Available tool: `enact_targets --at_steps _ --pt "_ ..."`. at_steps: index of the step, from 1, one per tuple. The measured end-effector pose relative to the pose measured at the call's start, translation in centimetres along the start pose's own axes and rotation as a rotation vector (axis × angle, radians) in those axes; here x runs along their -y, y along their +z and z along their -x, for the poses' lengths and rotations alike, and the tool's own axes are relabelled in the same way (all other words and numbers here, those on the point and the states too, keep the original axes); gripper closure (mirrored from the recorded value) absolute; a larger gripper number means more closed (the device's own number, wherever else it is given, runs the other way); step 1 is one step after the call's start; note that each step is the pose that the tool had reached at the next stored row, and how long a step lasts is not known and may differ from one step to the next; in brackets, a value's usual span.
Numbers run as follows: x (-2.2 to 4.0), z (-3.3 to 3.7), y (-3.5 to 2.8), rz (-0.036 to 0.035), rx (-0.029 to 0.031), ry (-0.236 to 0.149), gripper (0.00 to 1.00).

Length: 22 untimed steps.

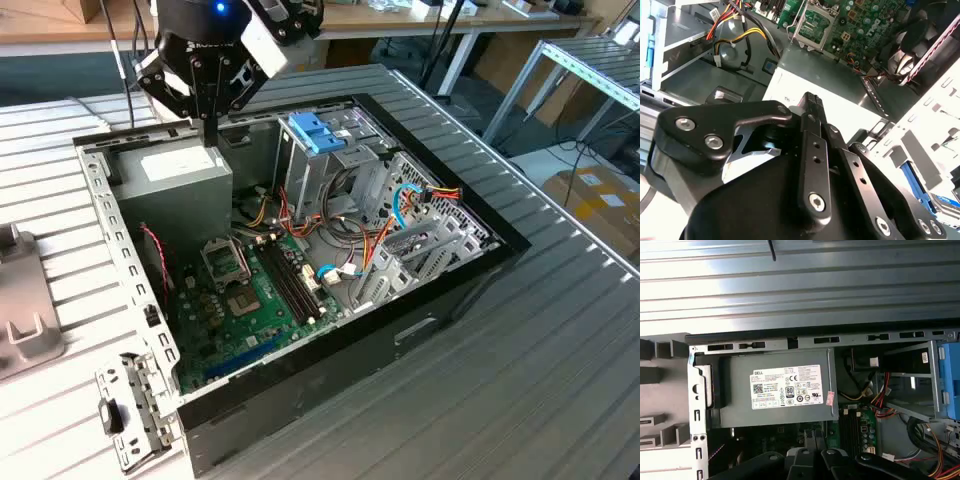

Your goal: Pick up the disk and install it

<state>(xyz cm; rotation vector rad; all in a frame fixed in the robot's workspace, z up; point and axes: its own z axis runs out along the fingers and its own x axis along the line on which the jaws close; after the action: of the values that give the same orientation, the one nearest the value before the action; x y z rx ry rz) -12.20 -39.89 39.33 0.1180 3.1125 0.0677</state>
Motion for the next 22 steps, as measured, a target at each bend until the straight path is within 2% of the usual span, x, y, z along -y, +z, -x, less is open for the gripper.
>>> enact_targets --at_steps 22 --pt "0.04 -0.59 -0.02 0.0000 0.0000 0.000 0.89"
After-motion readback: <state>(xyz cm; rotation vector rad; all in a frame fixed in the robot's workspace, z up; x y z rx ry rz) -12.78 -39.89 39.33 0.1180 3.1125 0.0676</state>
